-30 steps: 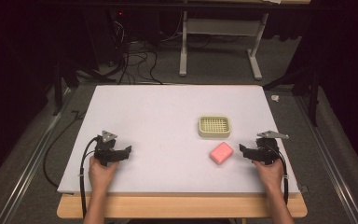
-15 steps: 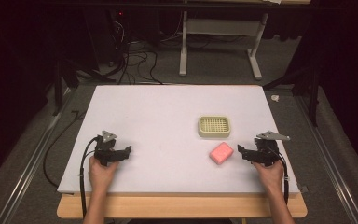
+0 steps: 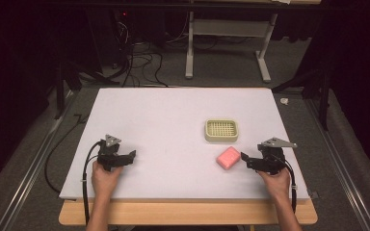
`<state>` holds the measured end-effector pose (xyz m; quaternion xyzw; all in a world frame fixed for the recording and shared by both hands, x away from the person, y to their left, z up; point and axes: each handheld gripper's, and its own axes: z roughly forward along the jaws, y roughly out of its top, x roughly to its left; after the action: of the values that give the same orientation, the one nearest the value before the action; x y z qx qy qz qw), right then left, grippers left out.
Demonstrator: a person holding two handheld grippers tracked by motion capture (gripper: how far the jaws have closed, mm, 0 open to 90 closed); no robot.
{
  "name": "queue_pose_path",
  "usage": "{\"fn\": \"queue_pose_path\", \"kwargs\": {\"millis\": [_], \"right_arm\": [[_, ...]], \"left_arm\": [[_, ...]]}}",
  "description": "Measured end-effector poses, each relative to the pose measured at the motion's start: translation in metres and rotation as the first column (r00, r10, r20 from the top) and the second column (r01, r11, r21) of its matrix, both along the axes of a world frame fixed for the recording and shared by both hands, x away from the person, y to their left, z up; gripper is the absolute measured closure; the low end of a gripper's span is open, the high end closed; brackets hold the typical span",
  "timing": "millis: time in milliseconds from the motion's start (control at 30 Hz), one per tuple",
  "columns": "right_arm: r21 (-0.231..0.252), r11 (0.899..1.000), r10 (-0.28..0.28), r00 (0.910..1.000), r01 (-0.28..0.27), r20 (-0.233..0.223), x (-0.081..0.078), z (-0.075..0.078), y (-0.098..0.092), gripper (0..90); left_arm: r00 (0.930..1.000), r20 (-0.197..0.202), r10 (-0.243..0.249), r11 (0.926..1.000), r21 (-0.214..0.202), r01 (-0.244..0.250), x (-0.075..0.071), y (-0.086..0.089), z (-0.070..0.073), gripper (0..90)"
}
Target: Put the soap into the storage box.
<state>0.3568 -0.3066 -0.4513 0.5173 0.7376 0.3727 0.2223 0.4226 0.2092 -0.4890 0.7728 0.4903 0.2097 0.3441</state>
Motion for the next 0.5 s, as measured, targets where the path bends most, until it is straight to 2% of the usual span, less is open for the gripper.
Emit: {"fn": "queue_pose_path", "kwargs": {"millis": [500], "right_arm": [[0.001, 0.997, 0.075, 0.9971, -0.075, -0.007, -0.003, -0.002, 0.021, 18.3]], "left_arm": [[1.0, 0.001, 0.0, 1.0, -0.001, 0.0, 0.0, 0.0, 0.0, 20.6]]}}
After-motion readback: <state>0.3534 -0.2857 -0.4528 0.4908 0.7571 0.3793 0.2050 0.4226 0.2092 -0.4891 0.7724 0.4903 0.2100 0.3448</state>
